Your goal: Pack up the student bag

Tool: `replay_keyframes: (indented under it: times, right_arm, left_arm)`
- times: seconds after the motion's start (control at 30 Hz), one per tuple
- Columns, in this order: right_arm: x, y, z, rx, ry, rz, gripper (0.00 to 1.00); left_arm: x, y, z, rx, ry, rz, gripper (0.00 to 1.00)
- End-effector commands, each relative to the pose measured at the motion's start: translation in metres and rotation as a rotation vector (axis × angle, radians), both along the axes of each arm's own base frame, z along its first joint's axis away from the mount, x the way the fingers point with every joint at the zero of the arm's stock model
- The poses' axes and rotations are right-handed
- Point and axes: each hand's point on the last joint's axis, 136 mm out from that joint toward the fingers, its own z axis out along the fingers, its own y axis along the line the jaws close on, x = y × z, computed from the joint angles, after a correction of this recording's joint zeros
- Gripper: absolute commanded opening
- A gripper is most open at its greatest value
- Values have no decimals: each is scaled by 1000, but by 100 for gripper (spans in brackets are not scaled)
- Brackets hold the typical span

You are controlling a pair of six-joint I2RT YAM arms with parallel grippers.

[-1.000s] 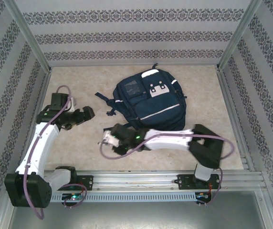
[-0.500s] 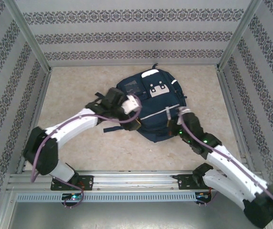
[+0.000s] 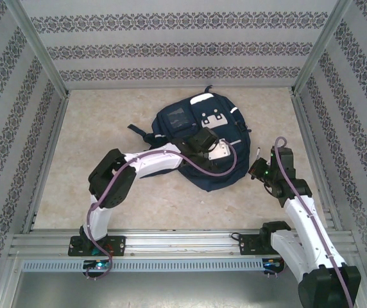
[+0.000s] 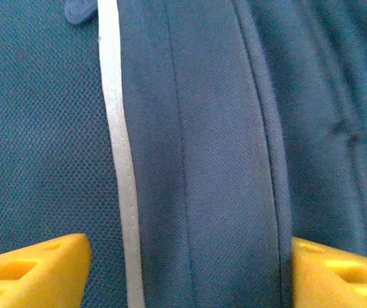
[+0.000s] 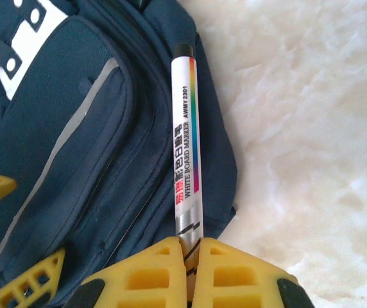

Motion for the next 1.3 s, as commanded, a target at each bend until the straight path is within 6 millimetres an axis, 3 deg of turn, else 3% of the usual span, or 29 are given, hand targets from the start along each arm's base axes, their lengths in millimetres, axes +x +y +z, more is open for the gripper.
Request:
replay_keyframes:
  times: [0.0,0.13,0.17,0.3,0.43,0.57,0.63,0.7,0.87,0.97,1.03,1.1,1.2,1.27]
  right_arm:
    - [6,9,18,24,-36,55,0]
    - [6,18,20,55,-36,101,0]
    - [5,23,21,76,-35,122,0]
    - [3,51,30,233,-9,215,0]
    - [5,70,41,380,33,239,0]
    - [22,82,43,557,77,145,0]
    - [33,88,36,637,113,68,0]
    - [45,94,29,700,139,-10,0]
    - [68,82,7,701,152,-313,0]
    - [92,83,7,706,88,-401,17]
    - [111,98,15,757,81,-349,35]
    - [120,111,25,797,98,-277,45]
    - [107,113,26,765,139,-233,59]
    - [89,108,22,739,168,-228,58]
  left_arm:
    - [30,15,10,87,-122,131,53]
    - [24,12,23,93,-91,83,4]
    - [17,6,34,65,-58,52,0]
    - [1,-12,88,-101,50,46,0]
    - [-13,-27,126,-273,205,31,0]
    - [-10,-32,161,-449,377,90,0]
    - [-5,-32,174,-494,381,114,0]
    - [-4,-32,179,-503,363,106,0]
    - [-7,-35,177,-544,422,122,0]
    - [-7,-37,177,-592,444,133,0]
    - [-5,-35,178,-620,444,142,0]
    - [1,-30,178,-646,441,162,0]
    - [10,-20,173,-670,441,193,0]
    - [16,-16,167,-680,444,206,0]
